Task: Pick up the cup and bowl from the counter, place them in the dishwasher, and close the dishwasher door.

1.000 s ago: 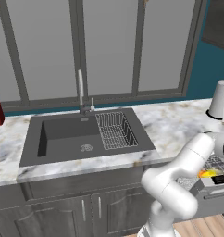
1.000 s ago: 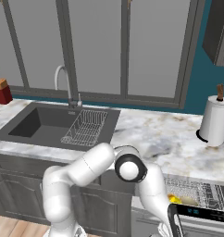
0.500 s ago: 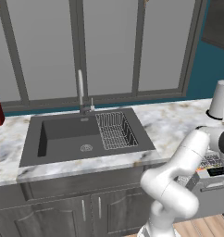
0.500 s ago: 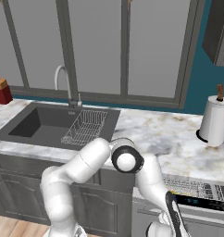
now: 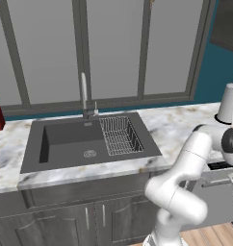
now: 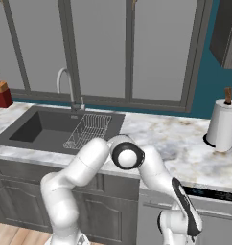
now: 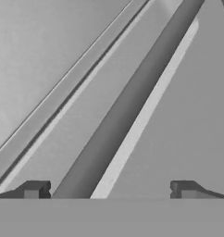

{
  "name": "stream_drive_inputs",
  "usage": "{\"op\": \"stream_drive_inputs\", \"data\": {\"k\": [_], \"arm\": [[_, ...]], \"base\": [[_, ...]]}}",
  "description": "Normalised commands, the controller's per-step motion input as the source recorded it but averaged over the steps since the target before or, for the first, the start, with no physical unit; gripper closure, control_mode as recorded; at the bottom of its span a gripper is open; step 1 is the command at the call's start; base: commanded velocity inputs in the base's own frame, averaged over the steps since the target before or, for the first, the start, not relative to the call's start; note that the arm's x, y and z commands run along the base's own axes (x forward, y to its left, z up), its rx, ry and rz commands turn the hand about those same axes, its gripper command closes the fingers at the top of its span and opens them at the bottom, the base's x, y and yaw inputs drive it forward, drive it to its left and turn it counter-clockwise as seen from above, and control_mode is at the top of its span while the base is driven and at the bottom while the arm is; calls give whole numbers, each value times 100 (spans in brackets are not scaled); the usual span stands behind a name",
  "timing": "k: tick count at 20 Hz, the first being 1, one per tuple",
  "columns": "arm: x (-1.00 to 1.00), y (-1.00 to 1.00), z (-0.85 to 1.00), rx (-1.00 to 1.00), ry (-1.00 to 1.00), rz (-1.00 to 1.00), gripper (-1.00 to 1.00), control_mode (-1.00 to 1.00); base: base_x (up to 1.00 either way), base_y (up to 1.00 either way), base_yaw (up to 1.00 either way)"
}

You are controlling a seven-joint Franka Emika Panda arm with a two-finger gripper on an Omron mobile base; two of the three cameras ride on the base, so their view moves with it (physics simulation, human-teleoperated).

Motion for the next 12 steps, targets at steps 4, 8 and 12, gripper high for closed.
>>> {"op": "stream_drive_inputs", "data": {"k": [4,8,12], "arm": [[100,-40,-22,25,8,0,-100,-100],[100,-37,-22,21,6,0,-100,-100],[100,-37,-26,18,7,0,-100,-100]], "base": [[0,0,0],[0,0,0],[0,0,0]]}}
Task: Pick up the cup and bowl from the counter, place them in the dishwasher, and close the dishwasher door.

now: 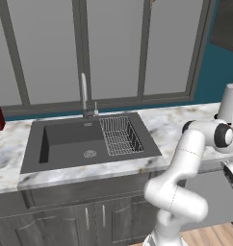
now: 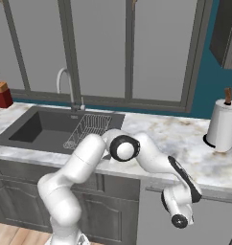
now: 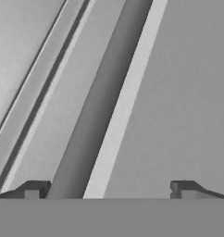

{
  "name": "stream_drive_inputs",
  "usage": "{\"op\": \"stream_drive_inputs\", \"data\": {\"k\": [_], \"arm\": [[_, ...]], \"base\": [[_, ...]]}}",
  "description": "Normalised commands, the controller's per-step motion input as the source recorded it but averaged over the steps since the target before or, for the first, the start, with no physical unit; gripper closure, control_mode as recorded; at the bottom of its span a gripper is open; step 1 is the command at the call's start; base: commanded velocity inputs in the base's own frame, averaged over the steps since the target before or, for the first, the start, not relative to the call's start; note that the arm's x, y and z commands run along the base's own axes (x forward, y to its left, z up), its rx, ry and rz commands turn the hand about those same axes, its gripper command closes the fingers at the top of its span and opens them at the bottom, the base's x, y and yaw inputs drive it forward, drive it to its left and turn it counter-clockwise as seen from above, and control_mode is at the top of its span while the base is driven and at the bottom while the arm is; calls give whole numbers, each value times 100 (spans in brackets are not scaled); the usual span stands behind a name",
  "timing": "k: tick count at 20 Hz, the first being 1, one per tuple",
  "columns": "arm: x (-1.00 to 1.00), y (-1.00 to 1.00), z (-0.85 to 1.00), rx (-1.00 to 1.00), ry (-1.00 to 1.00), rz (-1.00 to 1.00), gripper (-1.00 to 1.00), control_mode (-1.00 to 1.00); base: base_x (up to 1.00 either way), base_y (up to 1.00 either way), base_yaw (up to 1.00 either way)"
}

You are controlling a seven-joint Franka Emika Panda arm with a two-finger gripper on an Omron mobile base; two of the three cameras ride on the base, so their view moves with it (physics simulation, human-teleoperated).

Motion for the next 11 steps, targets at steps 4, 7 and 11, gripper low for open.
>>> {"op": "stream_drive_inputs", "data": {"k": [4,7,11], "arm": [[100,-36,-27,16,7,0,-100,-100],[100,-35,-24,13,7,0,-100,-100],[100,-25,-31,1,12,0,-100,-100]], "base": [[0,0,0],[0,0,0],[0,0,0]]}}
